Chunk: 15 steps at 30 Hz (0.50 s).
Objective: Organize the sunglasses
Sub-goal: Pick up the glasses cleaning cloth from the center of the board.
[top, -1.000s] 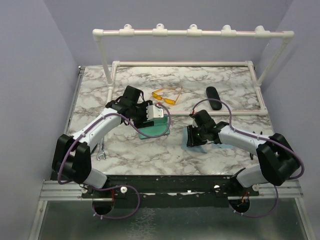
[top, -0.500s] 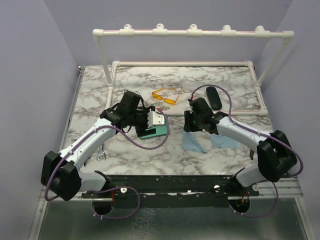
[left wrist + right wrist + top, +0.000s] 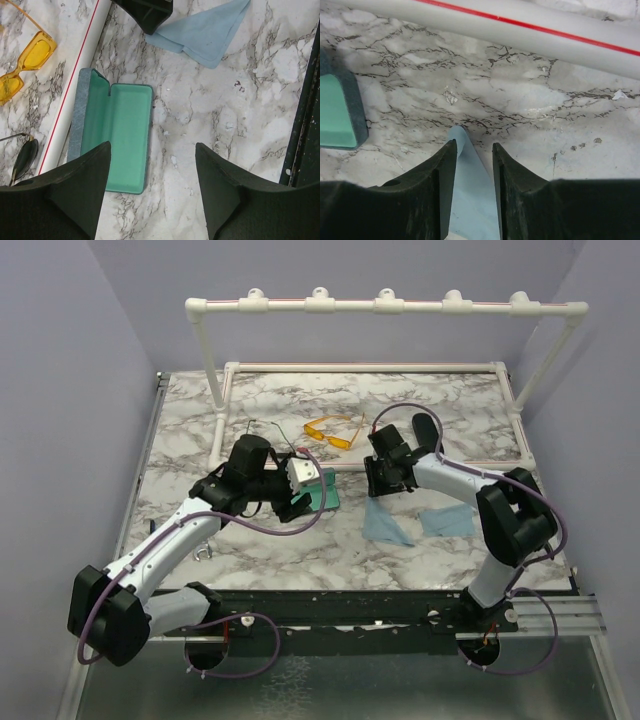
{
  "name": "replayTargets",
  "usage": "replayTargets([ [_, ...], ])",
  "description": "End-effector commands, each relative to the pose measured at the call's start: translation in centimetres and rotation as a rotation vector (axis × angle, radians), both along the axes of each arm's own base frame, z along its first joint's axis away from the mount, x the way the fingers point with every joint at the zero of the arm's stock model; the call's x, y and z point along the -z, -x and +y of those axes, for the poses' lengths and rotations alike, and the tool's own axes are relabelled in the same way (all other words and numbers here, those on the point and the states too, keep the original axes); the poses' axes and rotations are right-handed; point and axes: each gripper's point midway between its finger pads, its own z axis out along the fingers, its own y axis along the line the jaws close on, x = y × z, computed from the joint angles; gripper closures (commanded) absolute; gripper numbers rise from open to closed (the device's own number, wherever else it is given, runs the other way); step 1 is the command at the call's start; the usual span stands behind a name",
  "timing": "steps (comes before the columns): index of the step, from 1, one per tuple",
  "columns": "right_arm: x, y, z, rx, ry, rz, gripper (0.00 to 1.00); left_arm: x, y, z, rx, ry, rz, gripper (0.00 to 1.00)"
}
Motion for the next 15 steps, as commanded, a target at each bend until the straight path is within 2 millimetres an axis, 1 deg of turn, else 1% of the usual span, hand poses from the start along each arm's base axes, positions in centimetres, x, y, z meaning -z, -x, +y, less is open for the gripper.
replayTargets([
  [1, 0.7, 1.1, -0.3, -0.042, 0.032, 0.065, 0.62, -1.1, -0.1, -0.4, -0.016, 0.046, -0.014, 0.3],
  [5, 1.1, 1.8, -0.2, -0.056, 0.012, 0.073, 0.62, -1.3, -0.1, -0.6, -0.01, 0.056, -0.022, 0.3],
  [9, 1.9, 1.5, -0.3, -0.059, 0.033, 0.085, 0.63, -1.2, -0.1, -0.7, -0.008, 0.06, -0.016, 0.3],
  [13, 2.5, 1.6, -0.3, -0.064, 0.043, 0.101, 0.66, -1.3, -0.1, -0.7, -0.01, 0.062, -0.022, 0.3],
  [15, 2.5, 1.8, -0.3, -0.073, 0.044, 0.108, 0.7, -1.3, -0.2, -0.7, -0.01, 0.062, -0.026, 0.31],
])
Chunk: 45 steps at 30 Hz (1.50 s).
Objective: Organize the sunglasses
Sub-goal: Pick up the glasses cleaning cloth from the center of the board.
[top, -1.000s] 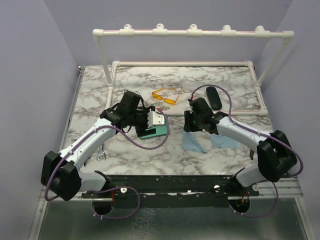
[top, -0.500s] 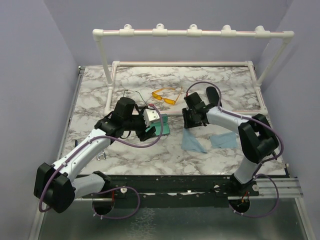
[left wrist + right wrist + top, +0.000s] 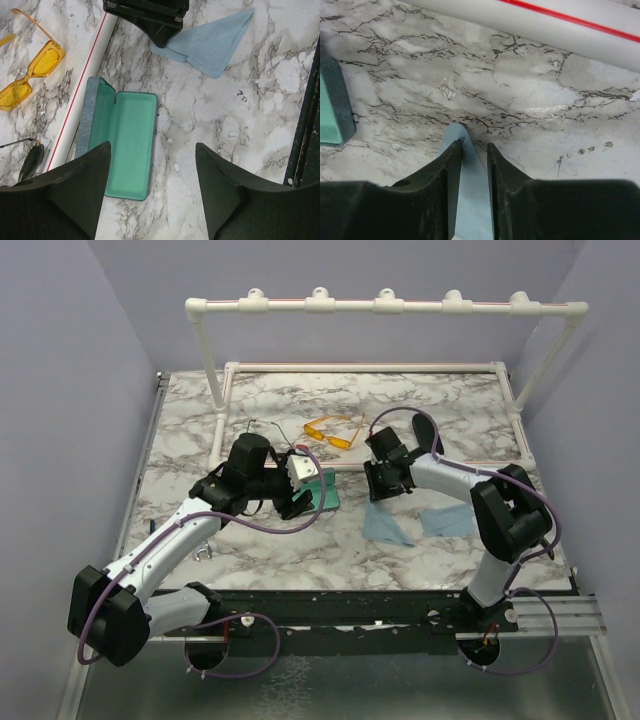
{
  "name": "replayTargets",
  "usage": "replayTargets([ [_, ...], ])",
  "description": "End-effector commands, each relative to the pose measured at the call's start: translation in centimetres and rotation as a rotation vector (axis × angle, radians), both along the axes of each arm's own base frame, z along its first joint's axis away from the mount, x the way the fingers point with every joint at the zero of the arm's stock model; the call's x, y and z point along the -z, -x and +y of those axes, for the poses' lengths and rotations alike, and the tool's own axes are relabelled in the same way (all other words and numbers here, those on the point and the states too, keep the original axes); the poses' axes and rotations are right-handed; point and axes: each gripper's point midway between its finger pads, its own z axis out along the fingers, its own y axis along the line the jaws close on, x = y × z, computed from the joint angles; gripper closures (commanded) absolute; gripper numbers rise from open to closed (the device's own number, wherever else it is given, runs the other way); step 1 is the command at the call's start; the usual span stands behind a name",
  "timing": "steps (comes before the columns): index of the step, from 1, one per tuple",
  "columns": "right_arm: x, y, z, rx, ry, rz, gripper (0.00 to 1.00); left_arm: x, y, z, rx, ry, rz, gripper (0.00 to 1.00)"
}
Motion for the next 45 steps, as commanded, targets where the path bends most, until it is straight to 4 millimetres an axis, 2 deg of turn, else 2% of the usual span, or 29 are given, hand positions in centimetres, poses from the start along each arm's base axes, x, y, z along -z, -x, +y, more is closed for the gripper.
replayTargets([
  [1, 0.7, 0.9, 0.2, -0.037, -0.002, 0.049, 0.71, -0.3, 0.3, -0.2, 0.01, 0.021, -0.01, 0.3],
  [4, 0.3, 1.3, 0.8, -0.057, -0.037, 0.061, 0.79, -0.3, 0.3, -0.3, 0.01, 0.025, -0.006, 0.3],
  [8, -0.8, 1.3, 1.8, -0.098, -0.096, 0.04, 0.99, -0.5, 0.3, -0.4, 0.0, 0.04, 0.005, 0.3],
  [12, -3.7, 0.7, 2.4, -0.168, -0.132, -0.031, 0.99, -0.6, 0.6, -0.4, -0.014, 0.055, 0.032, 0.3],
  [18, -11.2, 2.3, 4.6, -0.387, -0.318, -0.204, 0.99, -1.3, 0.9, -0.7, -0.069, 0.127, 0.083, 0.34],
  [24, -18.9, 6.8, 7.6, -0.651, -0.587, -0.351, 0.99, -2.8, 1.3, -2.0, -0.09, 0.281, 0.056, 0.32],
  [29, -23.7, 9.8, 8.4, -0.845, -0.71, -0.472, 0.99, -4.1, 0.0, -2.6, -0.098, 0.319, -0.017, 0.3],
  [35, -26.6, 8.3, 8.6, -0.743, -0.723, -0.505, 0.99, -5.1, 2.3, -3.5, 0.051, 0.338, -0.066, 0.3],
  [41, -27.8, 9.7, 9.0, -0.812, -0.803, -0.546, 0.99, -5.8, 4.0, -4.0, 0.126, 0.359, -0.065, 0.26],
  [45, -28.5, 11.7, 9.2, -0.94, -0.855, -0.55, 0.99, -6.5, 3.1, -4.1, 0.11, 0.353, -0.107, 0.26],
])
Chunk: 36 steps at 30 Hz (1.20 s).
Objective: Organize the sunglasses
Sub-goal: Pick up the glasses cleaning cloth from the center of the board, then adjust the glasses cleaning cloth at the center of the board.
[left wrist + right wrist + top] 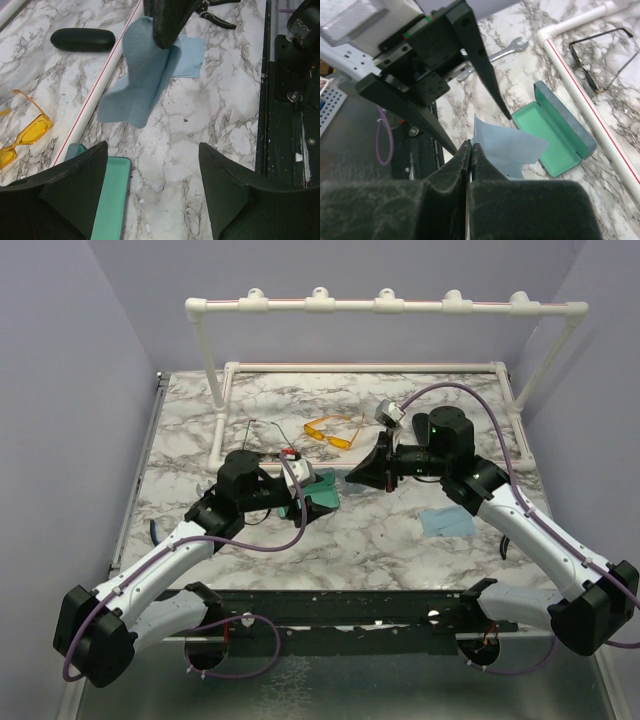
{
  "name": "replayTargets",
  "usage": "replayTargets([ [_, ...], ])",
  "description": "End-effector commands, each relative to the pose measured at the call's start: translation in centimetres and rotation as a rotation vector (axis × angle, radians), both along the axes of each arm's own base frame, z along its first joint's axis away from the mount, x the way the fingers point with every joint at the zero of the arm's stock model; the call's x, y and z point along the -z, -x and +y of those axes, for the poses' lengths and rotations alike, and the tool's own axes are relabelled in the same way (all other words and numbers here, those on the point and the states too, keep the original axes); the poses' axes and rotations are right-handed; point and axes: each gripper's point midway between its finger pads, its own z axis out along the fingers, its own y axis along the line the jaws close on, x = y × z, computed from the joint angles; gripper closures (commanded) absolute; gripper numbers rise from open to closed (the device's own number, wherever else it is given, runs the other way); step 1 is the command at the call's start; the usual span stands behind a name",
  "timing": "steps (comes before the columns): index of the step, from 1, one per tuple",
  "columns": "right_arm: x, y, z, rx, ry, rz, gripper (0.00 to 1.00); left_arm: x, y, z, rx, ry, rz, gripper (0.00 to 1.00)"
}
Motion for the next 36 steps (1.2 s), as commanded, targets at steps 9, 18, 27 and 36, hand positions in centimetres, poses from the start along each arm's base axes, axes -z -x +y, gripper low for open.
replayTargets([
  [9, -0.8, 2.3, 0.4, -0.179, -0.014, -0.066, 0.99, -5.7, 0.9, -0.1, 0.103, 0.009, -0.258, 0.3],
  [18, -1.5, 5.1, 0.3, -0.349, -0.047, -0.094, 0.99, -6.2, 3.3, -1.5, 0.241, 0.002, -0.158, 0.16],
  [27, -0.4, 5.2, 0.6, -0.379, 0.007, -0.065, 0.99, -6.5, 3.9, -2.4, 0.274, -0.103, -0.228, 0.43],
  [36, -0.3, 5.2, 0.7, -0.392, 0.015, -0.083, 0.99, -6.0, 3.4, -2.0, 0.266, -0.172, -0.261, 0.65],
])
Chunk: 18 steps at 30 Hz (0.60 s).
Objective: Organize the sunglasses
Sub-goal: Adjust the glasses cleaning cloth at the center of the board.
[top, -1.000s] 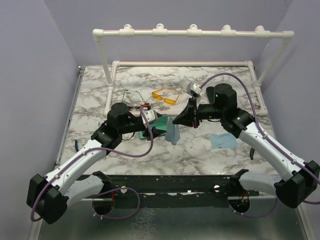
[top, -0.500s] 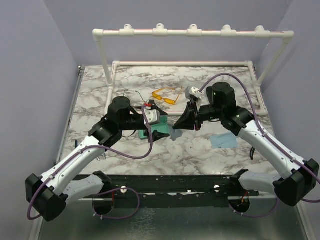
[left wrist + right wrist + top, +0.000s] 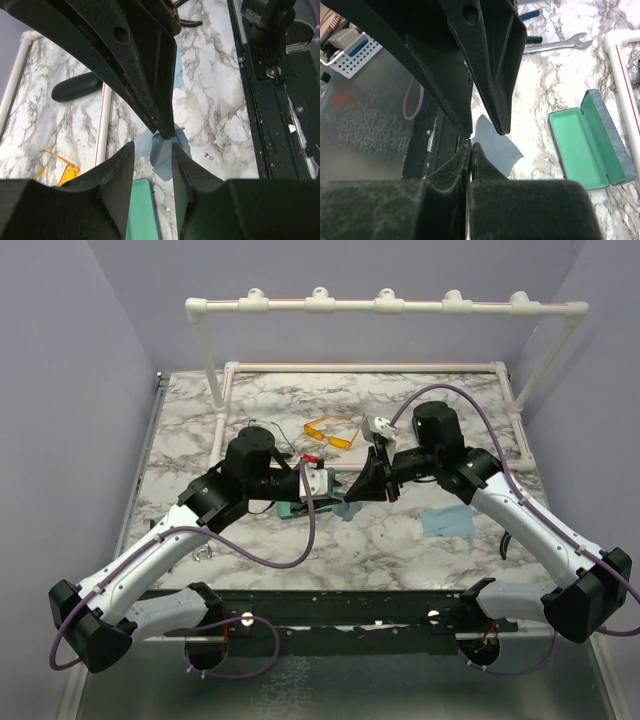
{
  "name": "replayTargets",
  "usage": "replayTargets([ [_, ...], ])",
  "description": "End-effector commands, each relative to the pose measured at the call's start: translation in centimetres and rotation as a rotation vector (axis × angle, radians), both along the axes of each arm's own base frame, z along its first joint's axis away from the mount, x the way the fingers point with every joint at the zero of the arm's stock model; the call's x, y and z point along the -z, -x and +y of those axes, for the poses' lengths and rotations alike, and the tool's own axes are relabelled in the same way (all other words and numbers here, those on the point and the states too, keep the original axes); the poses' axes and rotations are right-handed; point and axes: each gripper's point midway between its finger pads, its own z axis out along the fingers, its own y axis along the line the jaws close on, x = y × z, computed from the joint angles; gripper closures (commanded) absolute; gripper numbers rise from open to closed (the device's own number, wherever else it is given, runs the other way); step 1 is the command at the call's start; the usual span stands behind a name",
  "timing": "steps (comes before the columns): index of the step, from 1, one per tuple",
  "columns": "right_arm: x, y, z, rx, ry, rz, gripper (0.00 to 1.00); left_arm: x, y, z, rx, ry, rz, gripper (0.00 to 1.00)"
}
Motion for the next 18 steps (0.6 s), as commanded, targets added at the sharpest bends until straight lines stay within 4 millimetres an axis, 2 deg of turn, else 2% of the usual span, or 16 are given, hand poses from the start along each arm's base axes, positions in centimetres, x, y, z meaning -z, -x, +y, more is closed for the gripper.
replayTargets([
  [1, -0.69, 0.63, 0.04, -0.036, -0.006, -0.016, 0.99, 0.99, 0.13, 0.44, 0.015, -0.07, -0.034, 0.65],
  [7, -0.88, 0.46, 0.1, -0.029, -0.008, -0.029, 0.99, 1.47, 0.7, -0.01, 0.037, -0.094, -0.036, 0.67],
  [12, -0.77, 0.47, 0.01, -0.022, -0.005, -0.03, 0.99, 1.23, 0.36, -0.15, 0.015, -0.101, -0.054, 0.78],
  [18, -0.67, 0.53, 0.06, -0.026, -0.001, -0.03, 0.99, 1.16, 0.29, -0.21, 0.014, -0.104, -0.074, 0.72],
])
